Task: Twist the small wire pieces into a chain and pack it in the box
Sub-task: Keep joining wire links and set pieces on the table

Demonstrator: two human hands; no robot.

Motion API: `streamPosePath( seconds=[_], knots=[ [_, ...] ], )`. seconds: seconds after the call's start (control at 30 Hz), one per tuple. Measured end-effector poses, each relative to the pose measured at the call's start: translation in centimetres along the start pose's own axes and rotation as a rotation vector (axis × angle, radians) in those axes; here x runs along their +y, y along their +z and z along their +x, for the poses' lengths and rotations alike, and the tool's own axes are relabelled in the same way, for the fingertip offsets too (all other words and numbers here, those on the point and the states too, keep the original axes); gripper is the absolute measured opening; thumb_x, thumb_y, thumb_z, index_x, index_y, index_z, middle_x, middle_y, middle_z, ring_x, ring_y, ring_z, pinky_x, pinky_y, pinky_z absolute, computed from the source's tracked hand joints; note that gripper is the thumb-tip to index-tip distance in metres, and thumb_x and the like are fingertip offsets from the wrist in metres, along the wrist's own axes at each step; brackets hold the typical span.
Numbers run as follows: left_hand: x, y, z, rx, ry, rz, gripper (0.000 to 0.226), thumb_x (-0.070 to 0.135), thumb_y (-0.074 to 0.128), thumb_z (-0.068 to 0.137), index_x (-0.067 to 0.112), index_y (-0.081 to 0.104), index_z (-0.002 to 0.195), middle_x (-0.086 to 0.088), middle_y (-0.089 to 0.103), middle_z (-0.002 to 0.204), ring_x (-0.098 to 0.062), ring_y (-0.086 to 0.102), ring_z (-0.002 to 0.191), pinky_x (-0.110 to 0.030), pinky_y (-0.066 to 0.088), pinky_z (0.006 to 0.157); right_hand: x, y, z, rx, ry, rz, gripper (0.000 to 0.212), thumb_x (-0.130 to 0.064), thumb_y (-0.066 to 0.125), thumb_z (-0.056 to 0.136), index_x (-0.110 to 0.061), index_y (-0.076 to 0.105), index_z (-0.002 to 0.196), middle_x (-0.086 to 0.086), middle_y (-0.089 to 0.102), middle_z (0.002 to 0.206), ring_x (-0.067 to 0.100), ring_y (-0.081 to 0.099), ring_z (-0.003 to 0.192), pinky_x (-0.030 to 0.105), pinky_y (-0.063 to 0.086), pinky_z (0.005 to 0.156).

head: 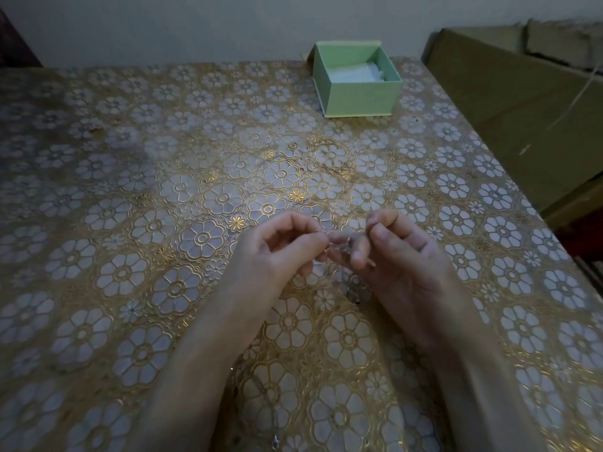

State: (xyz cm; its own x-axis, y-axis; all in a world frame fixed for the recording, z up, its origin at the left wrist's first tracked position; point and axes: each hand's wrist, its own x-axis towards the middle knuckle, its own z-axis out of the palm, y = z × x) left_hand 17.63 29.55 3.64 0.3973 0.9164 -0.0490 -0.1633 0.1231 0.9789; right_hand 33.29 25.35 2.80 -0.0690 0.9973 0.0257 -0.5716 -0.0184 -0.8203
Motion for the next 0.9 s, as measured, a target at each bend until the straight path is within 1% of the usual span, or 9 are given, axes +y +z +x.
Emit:
streamPosePath(
  seconds=[0.1,0.23,0.33,0.37,0.47,0.57,0.7,0.77,0.9],
  knots=[
    [0.1,-0.2,0.0,0.047,0.002,-0.052,0.003,0.021,0.071,0.062,0.022,0.068,0.062,-0.006,0.067,0.075,-0.023,0.057,0.075,-0.026,0.044,0.062,0.1,-0.1,0.1,0.028,-0.023,0.013,0.009,-0.02,0.063,0.077,-0.016,0.062,0.085,0.005,0.068,0.074,0.02,0.065,0.096,0.037,0.051,0.091],
    [0.4,0.2,0.0,0.0,-0.026,-0.25,0.017,0.009,0.057,0.072,0.018,0.066,0.06,-0.008,0.069,0.073,-0.022,0.066,0.075,-0.024,0.05,0.06,-0.1,0.2,0.2,0.109,-0.047,-0.006,0.006,-0.019,0.059,0.074,-0.021,0.064,0.078,0.001,0.067,0.074,0.013,0.064,0.085,0.028,0.052,0.081],
    [0.4,0.5,0.0,-0.006,-0.08,-0.333,0.002,0.008,0.053,0.072,0.009,0.054,0.071,-0.008,0.068,0.067,-0.023,0.068,0.066,-0.022,0.05,0.053,0.0,0.4,0.3,0.157,-0.027,0.044,0.006,-0.018,0.061,0.072,-0.021,0.064,0.077,0.0,0.065,0.072,0.011,0.062,0.077,0.026,0.052,0.075],
    [0.5,0.6,0.0,-0.001,-0.103,-0.335,0.003,0.007,0.054,0.072,0.008,0.051,0.073,-0.007,0.067,0.065,-0.022,0.067,0.062,-0.022,0.048,0.052,0.0,0.4,0.3,0.171,-0.022,0.075,0.007,-0.016,0.06,0.073,-0.02,0.063,0.077,0.0,0.064,0.071,0.011,0.061,0.075,0.025,0.052,0.072],
    [0.5,0.8,0.0,0.054,-0.122,-0.295,0.017,0.004,0.068,0.066,0.008,0.053,0.074,-0.004,0.06,0.057,-0.018,0.064,0.058,-0.021,0.046,0.051,-0.1,0.4,0.5,0.21,-0.014,0.193,0.01,-0.011,0.058,0.074,-0.02,0.064,0.075,-0.001,0.063,0.069,0.011,0.06,0.069,0.024,0.052,0.068],
    [0.5,1.0,0.0,0.072,-0.124,-0.222,0.014,0.015,0.061,0.063,0.007,0.057,0.075,-0.001,0.056,0.054,-0.014,0.062,0.059,-0.019,0.047,0.053,-0.2,0.3,0.7,0.223,-0.031,0.33,0.012,-0.012,0.068,0.063,-0.018,0.068,0.073,-0.001,0.064,0.067,0.013,0.063,0.069,0.027,0.055,0.072],
    [0.1,0.9,-0.1,0.064,-0.127,-0.141,0.015,0.019,0.067,0.062,0.01,0.062,0.073,0.002,0.056,0.055,-0.015,0.058,0.065,-0.019,0.046,0.057,-0.3,0.1,0.7,0.237,-0.031,0.431,0.023,-0.008,0.076,0.056,-0.015,0.07,0.078,0.001,0.065,0.068,0.013,0.064,0.066,0.027,0.055,0.068],
    [0.1,0.7,-0.1,0.058,-0.125,-0.064,0.013,0.019,0.078,0.063,0.016,0.067,0.07,0.003,0.056,0.055,-0.018,0.053,0.066,-0.021,0.043,0.057,-0.5,0.4,0.7,0.296,-0.014,0.428,0.021,-0.008,0.07,0.061,-0.015,0.07,0.08,0.0,0.065,0.069,0.012,0.062,0.061,0.025,0.055,0.062],
    [0.1,0.5,-0.2,0.051,-0.131,-0.014,0.013,0.021,0.077,0.067,0.016,0.066,0.071,0.007,0.048,0.049,-0.012,0.047,0.053,-0.02,0.038,0.052,-1.0,0.8,0.7,0.396,-0.01,0.348,0.02,-0.005,0.05,0.074,-0.015,0.06,0.089,-0.002,0.069,0.074,0.009,0.059,0.057,0.022,0.054,0.058]
  ],
)
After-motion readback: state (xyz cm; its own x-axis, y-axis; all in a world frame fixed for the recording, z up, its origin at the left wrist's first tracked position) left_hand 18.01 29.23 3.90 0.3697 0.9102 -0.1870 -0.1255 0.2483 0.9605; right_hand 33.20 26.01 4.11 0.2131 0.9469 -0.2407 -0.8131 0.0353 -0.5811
